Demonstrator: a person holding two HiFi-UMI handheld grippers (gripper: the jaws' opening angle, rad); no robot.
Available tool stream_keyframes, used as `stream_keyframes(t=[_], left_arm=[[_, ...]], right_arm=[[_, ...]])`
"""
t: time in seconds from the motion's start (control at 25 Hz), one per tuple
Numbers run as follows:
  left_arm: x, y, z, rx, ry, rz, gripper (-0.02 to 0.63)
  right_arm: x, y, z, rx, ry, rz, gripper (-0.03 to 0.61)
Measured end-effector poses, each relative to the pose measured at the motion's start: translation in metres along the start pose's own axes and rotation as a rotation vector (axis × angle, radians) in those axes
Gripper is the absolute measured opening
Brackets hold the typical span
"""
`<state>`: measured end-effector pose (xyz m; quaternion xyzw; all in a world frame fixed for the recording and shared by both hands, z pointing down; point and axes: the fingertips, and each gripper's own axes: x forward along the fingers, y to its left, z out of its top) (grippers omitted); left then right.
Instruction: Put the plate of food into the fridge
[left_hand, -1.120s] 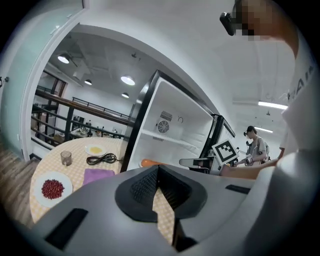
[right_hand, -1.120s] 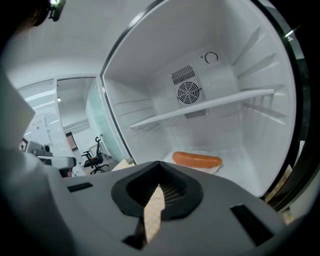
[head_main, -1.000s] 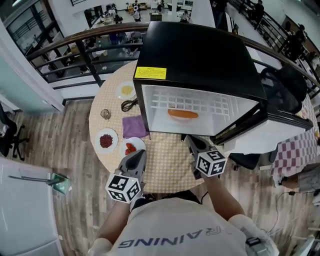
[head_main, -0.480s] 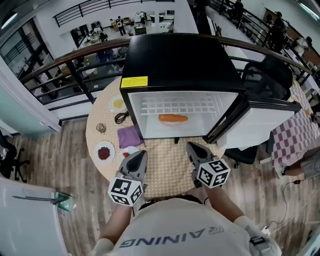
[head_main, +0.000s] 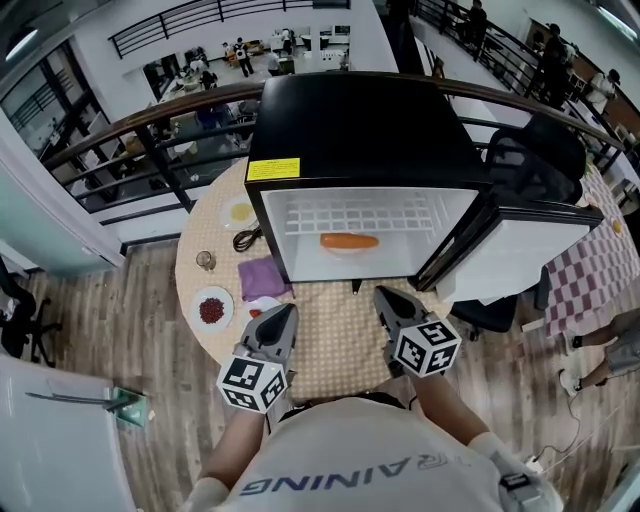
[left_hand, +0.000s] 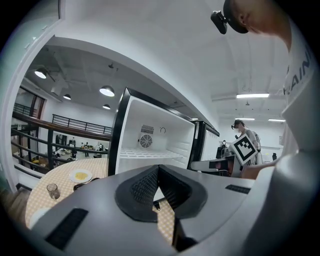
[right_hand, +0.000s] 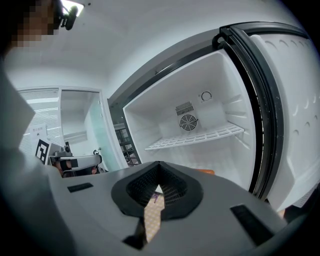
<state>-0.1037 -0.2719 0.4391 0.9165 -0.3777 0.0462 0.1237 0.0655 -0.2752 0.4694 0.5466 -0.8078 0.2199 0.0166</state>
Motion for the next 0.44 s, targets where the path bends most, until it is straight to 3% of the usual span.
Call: stream_keyframes(t=[0.44], left_arm=[[-0.0014, 0.0075, -0.0001, -0.002, 0.003, 0.013, 0.008]], right_arm=[[0.0062, 0.0013, -0.0024, -0.009, 0.009, -0.002, 0.020]])
